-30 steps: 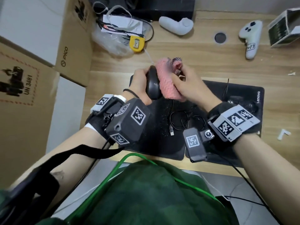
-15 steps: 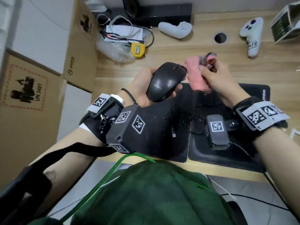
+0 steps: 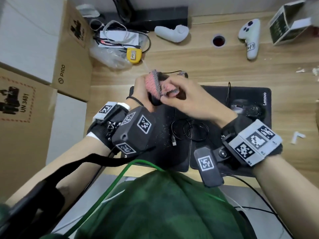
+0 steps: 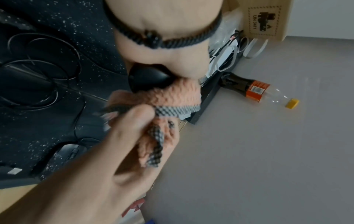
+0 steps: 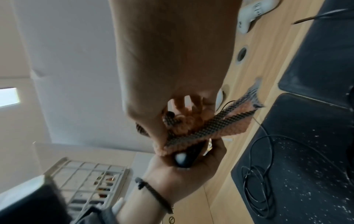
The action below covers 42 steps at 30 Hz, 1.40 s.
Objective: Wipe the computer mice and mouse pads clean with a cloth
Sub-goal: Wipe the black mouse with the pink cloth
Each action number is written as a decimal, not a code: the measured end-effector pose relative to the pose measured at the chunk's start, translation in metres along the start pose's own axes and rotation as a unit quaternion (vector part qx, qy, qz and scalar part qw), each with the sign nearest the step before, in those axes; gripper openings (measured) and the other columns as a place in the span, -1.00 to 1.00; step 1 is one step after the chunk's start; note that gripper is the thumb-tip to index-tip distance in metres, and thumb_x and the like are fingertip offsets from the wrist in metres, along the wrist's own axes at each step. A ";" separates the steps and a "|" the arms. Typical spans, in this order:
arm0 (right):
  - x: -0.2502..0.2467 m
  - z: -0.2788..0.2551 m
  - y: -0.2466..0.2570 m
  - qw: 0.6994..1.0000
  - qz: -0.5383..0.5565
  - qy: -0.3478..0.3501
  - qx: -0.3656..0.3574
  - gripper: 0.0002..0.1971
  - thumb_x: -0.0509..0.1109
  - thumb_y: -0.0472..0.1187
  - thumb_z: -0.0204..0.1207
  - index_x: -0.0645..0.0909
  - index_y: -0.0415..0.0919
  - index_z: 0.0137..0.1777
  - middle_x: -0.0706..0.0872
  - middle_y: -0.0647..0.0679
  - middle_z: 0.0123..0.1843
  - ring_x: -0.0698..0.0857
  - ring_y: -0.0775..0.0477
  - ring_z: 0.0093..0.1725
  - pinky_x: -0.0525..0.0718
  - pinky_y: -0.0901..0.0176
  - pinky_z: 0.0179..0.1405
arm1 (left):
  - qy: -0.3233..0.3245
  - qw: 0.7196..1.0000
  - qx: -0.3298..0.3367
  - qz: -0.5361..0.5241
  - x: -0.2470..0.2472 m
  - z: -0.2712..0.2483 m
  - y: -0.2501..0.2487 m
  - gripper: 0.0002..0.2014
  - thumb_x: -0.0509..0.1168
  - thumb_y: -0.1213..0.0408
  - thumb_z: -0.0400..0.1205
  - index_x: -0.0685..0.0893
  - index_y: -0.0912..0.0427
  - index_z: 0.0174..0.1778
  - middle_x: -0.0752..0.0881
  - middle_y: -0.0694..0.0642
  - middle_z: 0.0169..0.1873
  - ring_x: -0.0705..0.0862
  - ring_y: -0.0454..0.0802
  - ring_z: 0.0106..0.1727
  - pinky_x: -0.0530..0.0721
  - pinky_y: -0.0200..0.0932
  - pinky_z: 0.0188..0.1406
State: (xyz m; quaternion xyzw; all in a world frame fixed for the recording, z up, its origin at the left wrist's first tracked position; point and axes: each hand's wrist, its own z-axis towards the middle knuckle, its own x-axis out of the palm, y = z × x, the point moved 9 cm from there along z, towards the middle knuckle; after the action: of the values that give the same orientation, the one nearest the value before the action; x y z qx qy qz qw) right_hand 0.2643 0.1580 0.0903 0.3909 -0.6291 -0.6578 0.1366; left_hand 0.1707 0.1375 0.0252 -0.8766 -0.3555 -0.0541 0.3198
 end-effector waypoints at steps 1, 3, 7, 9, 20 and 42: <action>0.004 0.000 0.004 1.000 -0.014 0.026 -0.010 -0.88 0.44 -0.10 0.51 0.58 -0.09 -0.06 0.64 0.10 -0.12 0.57 0.08 -0.06 0.46 0.22 0.00 | -0.007 1.000 -0.006 -0.007 -0.003 0.002 0.001 -0.60 0.01 0.02 0.70 0.58 0.26 -0.17 0.70 0.21 -0.35 0.66 0.11 -0.24 0.70 -0.23 -0.54; 0.005 0.002 0.009 0.999 -0.015 0.043 -0.013 -0.89 0.47 -0.10 0.51 0.60 -0.01 -0.03 0.63 0.19 -0.10 0.56 0.20 -0.07 0.45 0.30 -0.03 | 0.007 1.000 -0.020 -0.016 -0.002 0.000 0.003 -0.60 0.05 0.01 0.67 0.60 0.28 -0.09 0.69 0.25 -0.26 0.68 0.14 -0.23 0.74 -0.16 -0.49; -0.015 0.014 0.003 1.000 0.018 -0.013 -0.002 -0.83 0.50 -0.13 0.50 0.63 0.08 0.05 0.61 -0.03 0.00 0.57 0.04 -0.01 0.44 0.40 -0.01 | 0.090 0.996 -0.021 0.018 0.016 -0.013 0.001 -0.62 -0.05 0.10 0.76 0.59 0.25 -0.07 0.79 0.17 -0.35 0.79 0.02 -0.35 0.77 -0.23 -0.33; -0.024 0.022 -0.004 0.999 0.014 -0.039 0.005 -0.81 0.49 -0.12 0.50 0.60 0.17 0.03 0.62 -0.23 0.10 0.56 -0.02 0.05 0.41 0.43 0.02 | 0.154 0.987 -0.023 0.037 0.032 -0.022 0.004 -0.66 0.09 0.10 0.66 0.62 0.29 0.04 0.79 0.22 -0.16 0.79 0.05 -0.15 0.75 -0.13 -0.02; -0.042 0.019 -0.063 0.959 0.220 -0.121 0.130 -0.92 0.36 -0.12 0.62 0.61 0.02 0.07 0.74 0.10 0.03 0.72 0.15 0.02 0.68 0.09 0.16 | 0.135 0.973 -0.009 0.187 0.021 -0.030 0.004 -0.75 0.16 0.13 0.71 0.67 0.18 -0.09 0.73 0.13 -0.26 0.71 -0.03 -0.37 0.68 -0.25 -0.32; -0.053 -0.012 -0.088 0.903 0.309 -0.226 0.194 -0.65 0.17 0.01 0.72 0.53 -0.20 0.33 0.73 0.06 -0.02 0.67 0.22 -0.25 0.61 0.32 -0.32 | 0.212 0.977 0.008 0.023 0.028 -0.032 -0.012 -0.62 0.17 0.18 0.71 0.47 0.36 0.36 0.60 0.36 0.26 0.69 0.34 0.10 0.74 -0.09 0.05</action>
State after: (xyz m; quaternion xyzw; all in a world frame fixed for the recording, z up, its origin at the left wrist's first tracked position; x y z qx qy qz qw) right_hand 0.3348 0.1998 0.0277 0.0363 -0.8474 -0.5185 0.1084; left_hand 0.1879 0.1414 0.0653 -0.8508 -0.2596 -0.2284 0.3956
